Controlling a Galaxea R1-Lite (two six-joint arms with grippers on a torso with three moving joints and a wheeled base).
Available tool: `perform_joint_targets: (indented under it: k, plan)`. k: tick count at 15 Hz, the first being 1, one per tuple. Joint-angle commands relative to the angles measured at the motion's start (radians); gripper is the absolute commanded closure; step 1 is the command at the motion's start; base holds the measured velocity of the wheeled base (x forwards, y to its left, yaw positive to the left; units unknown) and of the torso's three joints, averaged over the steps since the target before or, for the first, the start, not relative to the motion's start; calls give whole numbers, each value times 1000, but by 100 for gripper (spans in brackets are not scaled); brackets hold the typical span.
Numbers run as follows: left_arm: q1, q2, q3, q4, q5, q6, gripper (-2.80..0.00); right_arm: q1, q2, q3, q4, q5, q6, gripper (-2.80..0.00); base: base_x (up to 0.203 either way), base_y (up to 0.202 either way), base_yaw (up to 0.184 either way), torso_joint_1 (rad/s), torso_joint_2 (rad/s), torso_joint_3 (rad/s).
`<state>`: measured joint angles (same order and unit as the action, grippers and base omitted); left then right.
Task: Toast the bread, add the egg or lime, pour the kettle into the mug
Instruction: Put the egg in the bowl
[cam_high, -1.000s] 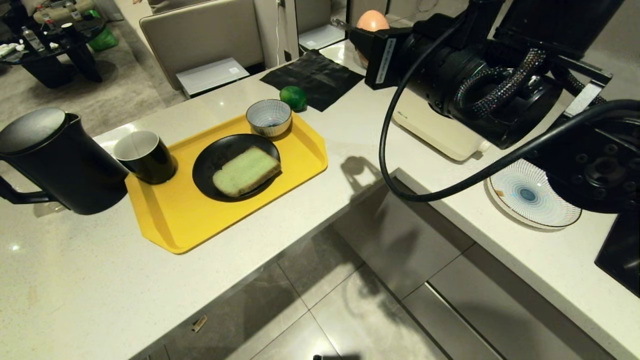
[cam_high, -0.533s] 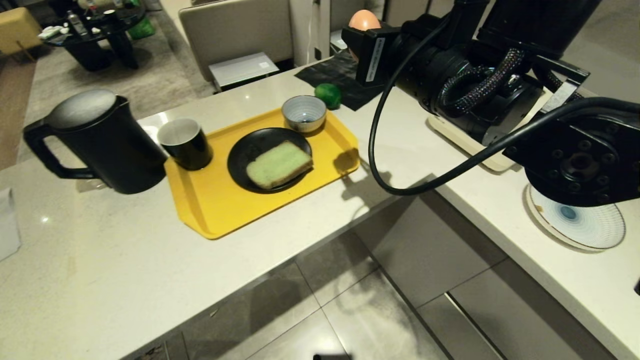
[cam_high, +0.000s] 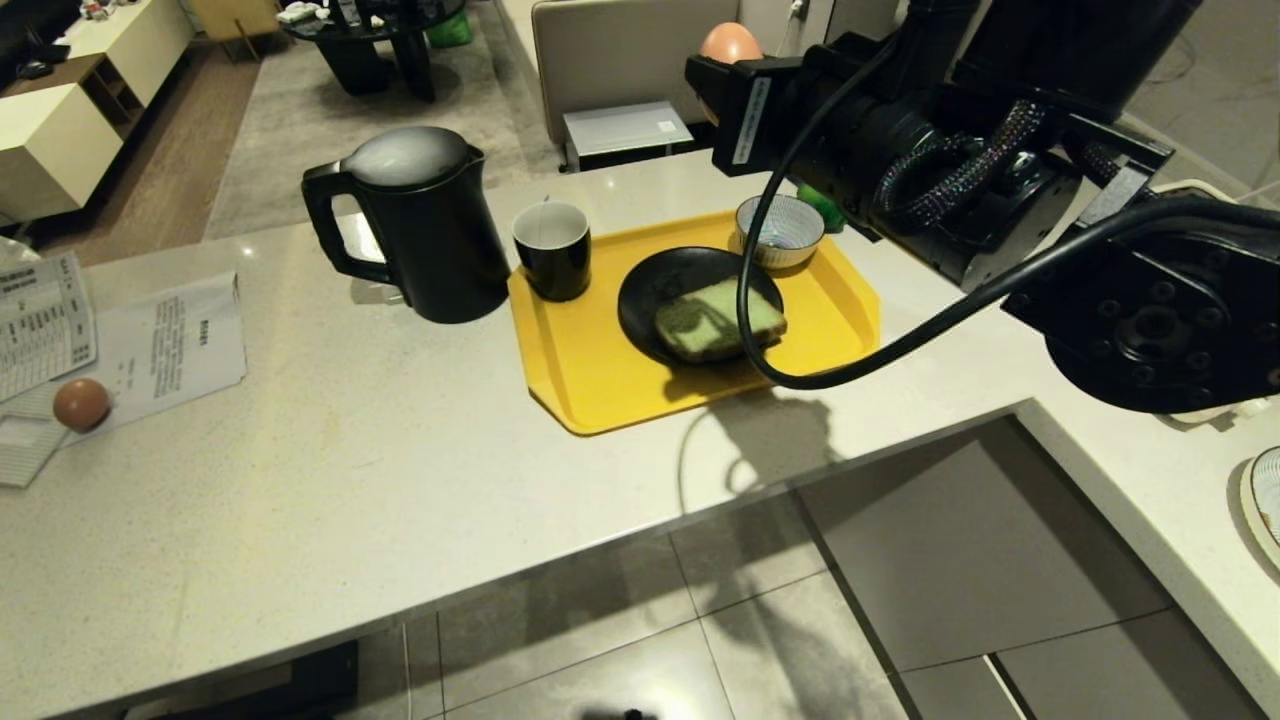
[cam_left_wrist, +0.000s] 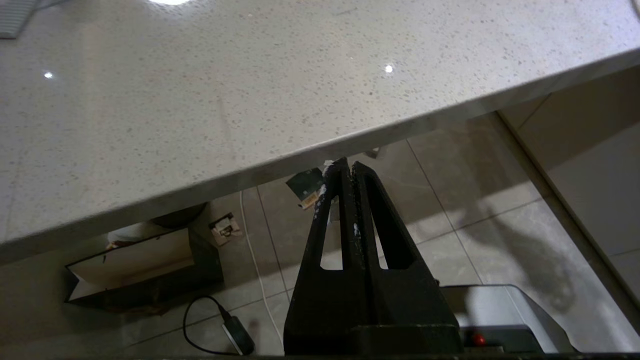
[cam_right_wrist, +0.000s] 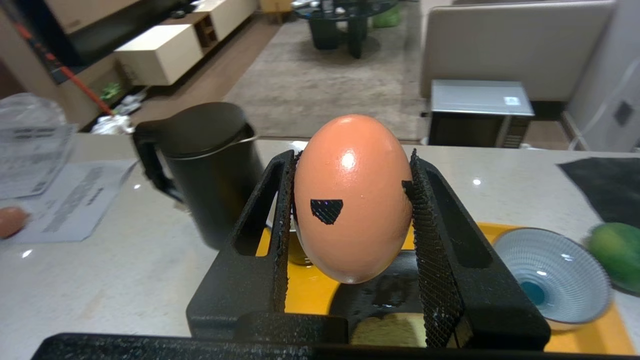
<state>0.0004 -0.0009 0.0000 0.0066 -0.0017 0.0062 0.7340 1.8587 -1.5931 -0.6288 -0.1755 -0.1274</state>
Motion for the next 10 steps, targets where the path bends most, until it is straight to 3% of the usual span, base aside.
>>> perform_joint_targets:
  k: [1, 8, 10]
  plan:
    - [2, 1, 0, 0, 0, 0, 0, 4, 5, -22, -3, -1, 4, 0, 0, 0, 0, 0, 0, 0]
    - [3, 0, 0, 0, 0, 0, 0, -46, 37, -191, 11, -13, 27, 0, 0, 0, 0, 0, 0, 0]
    - [3, 1, 0, 0, 0, 0, 0, -56, 63, -271, 85, -16, 12, 0, 0, 0, 0, 0, 0, 0]
